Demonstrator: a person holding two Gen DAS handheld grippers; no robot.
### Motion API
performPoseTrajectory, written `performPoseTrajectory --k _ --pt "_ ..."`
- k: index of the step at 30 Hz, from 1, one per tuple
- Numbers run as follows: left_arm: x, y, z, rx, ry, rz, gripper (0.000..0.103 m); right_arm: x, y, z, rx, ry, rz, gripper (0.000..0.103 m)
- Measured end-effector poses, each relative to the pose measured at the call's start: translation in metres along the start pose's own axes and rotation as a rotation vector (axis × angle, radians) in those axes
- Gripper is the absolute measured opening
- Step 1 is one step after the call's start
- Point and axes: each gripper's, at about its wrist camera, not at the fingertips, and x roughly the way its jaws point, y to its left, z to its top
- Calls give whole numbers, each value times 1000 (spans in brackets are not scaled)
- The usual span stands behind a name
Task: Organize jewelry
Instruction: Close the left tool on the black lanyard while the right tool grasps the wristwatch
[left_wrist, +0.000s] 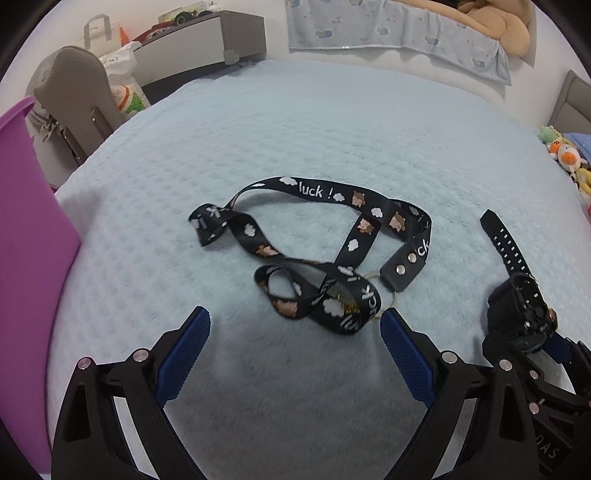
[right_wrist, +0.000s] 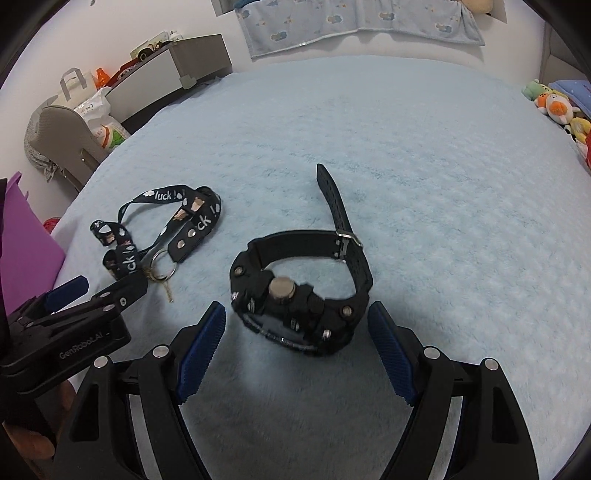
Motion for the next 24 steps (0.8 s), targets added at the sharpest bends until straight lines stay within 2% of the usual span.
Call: performPoseTrajectory --k 24 --pt "34 -8 18 -7 -2 -6 94 26 10 16 -30 -31 -55 78"
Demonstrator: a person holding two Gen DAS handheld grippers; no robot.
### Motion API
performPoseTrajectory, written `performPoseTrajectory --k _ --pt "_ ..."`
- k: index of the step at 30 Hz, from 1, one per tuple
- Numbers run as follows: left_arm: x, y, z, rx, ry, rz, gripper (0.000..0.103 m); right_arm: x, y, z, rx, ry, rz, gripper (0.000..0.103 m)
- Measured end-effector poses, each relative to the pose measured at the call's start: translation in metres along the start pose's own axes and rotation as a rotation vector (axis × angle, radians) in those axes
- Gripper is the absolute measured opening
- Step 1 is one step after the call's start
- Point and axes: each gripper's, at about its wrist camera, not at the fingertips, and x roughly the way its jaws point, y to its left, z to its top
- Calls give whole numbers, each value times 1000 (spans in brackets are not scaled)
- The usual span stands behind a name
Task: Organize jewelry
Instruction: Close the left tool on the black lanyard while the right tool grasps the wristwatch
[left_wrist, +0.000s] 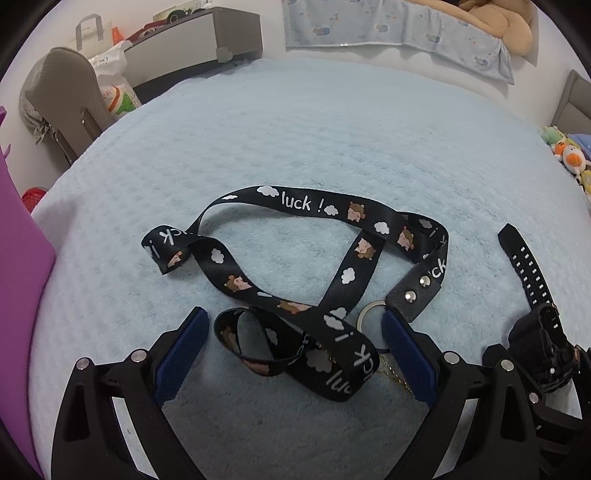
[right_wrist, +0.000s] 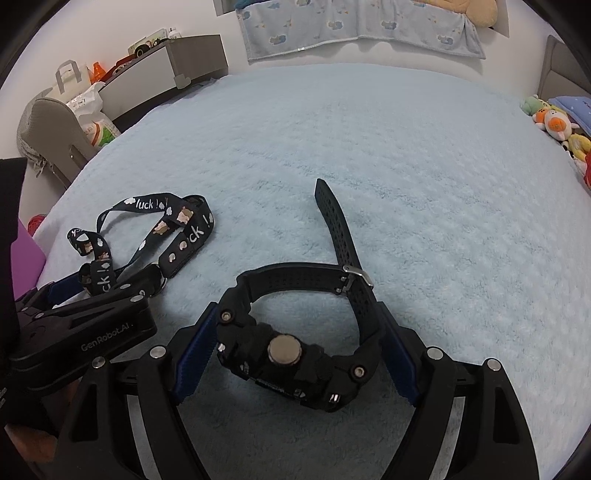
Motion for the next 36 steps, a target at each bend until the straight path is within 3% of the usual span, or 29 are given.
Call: performPoseTrajectory --k 23,26,27,31,33,36 --pt "9 -10 5 9 11 44 96 8 8 2 -18 3 -26 77" --pt "10 -10 6 13 9 43 94 8 10 2 -21 1 -31 72" --pt "9 -11 6 17 6 31 87 7 10 2 -20 -3 -33 67" --pt "3 -25 3 83 -14 10 58 4 5 -1 -19 -6 -21 66" --pt "1 -29 3 95 -15 14 50 3 4 -1 -16 -4 -14 66" --pt "-2 -33 3 101 -7 2 26 -1 0 -3 -12 -5 -1 66"
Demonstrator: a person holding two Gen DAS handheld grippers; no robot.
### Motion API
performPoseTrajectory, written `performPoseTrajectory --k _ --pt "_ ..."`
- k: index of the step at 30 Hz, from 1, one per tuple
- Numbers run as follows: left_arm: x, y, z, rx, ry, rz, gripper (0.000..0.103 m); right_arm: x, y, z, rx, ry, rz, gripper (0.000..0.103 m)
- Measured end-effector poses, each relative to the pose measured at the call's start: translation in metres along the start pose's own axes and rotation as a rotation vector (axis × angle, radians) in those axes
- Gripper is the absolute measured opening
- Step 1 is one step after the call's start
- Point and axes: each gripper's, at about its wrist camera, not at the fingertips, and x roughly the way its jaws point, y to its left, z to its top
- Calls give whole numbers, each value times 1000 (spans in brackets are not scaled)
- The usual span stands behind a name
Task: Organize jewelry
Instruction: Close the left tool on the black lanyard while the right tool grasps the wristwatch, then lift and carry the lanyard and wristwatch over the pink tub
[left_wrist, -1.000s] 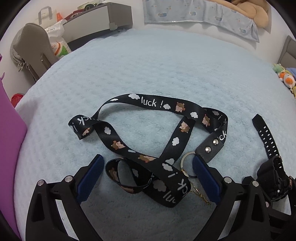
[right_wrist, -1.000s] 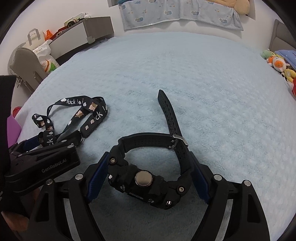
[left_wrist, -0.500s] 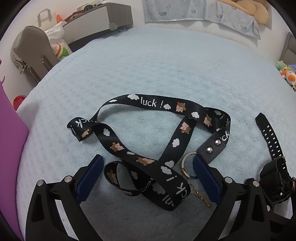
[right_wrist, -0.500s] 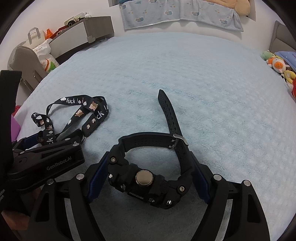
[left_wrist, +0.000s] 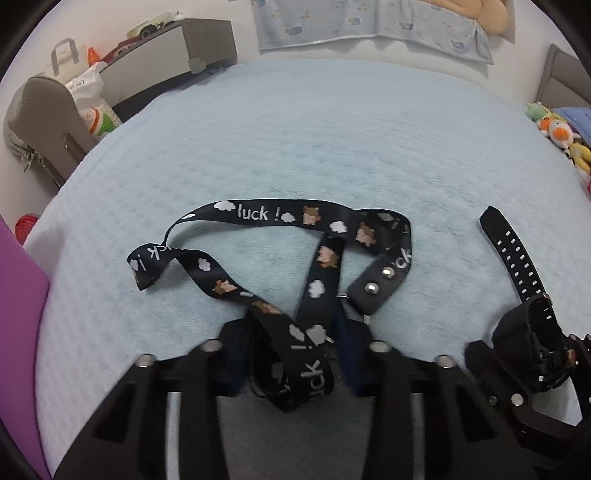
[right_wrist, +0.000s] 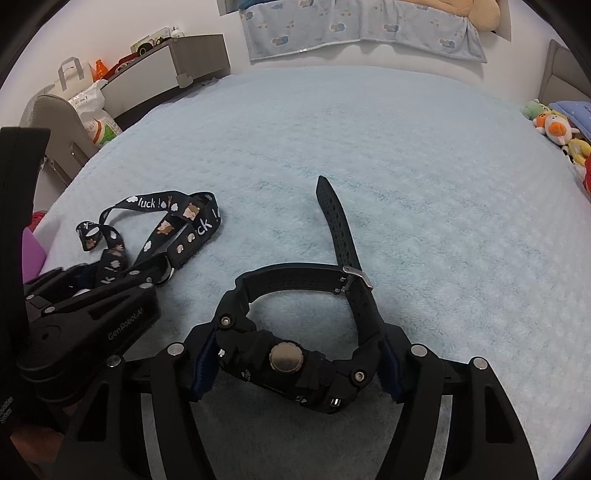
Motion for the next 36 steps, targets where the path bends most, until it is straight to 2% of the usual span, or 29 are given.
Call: performPoseTrajectory --k 1,8,24,36 --pt "-1 -1 0 4 -1 4 15 -1 -1 0 -2 -1 3 66" --pt "-12 -1 -1 -8 0 -3 9 -12 -5 -8 -2 -12 12 66" --pt "-84 8 2 -33 -100 -14 8 -58 -7 -15 12 -63 36 66" --pt "-156 41 -4 -71 -165 -34 8 -124 10 -14 6 -134 67 66"
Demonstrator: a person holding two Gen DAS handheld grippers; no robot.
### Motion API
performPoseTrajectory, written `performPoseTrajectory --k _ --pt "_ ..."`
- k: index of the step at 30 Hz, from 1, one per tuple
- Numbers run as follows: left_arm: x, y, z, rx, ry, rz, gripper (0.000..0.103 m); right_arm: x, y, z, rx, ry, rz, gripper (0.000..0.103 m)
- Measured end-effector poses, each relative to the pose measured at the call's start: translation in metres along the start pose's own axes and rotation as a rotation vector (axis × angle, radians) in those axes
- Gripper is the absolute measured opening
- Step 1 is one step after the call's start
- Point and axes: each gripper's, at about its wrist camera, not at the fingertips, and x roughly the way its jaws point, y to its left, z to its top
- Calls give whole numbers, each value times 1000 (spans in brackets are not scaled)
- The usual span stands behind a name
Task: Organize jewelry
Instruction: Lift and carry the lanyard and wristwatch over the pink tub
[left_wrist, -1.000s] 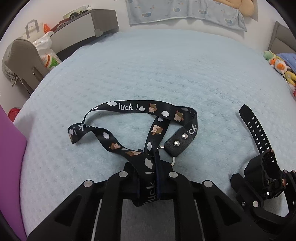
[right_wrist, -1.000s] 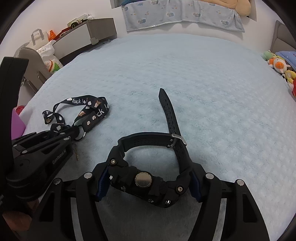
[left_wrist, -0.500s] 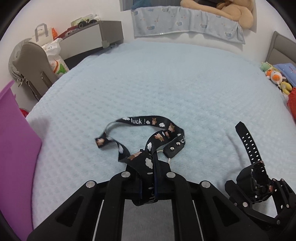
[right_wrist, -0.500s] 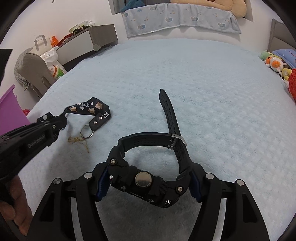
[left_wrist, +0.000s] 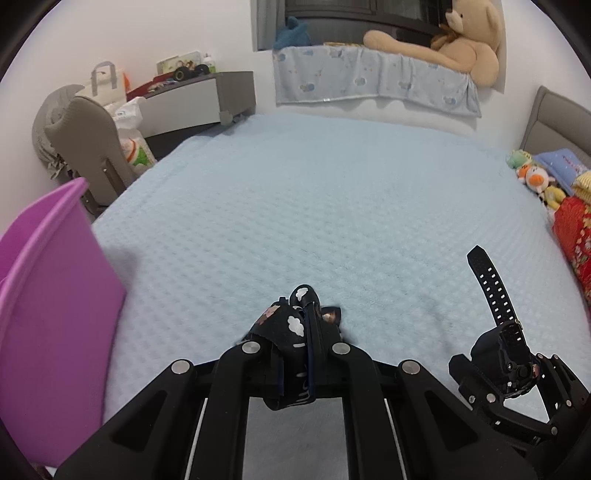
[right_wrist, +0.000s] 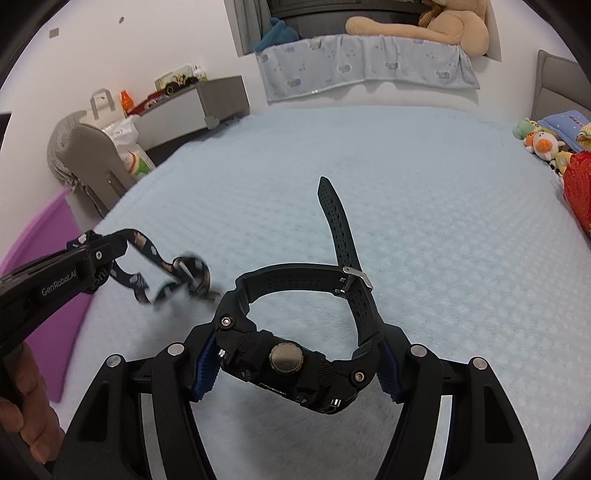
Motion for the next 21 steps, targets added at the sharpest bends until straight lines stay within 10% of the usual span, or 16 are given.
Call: performPoseTrajectory --k 21 --pt "-199 157 21 -202 -176 107 8 -137 148 48 -142 -125 284 66"
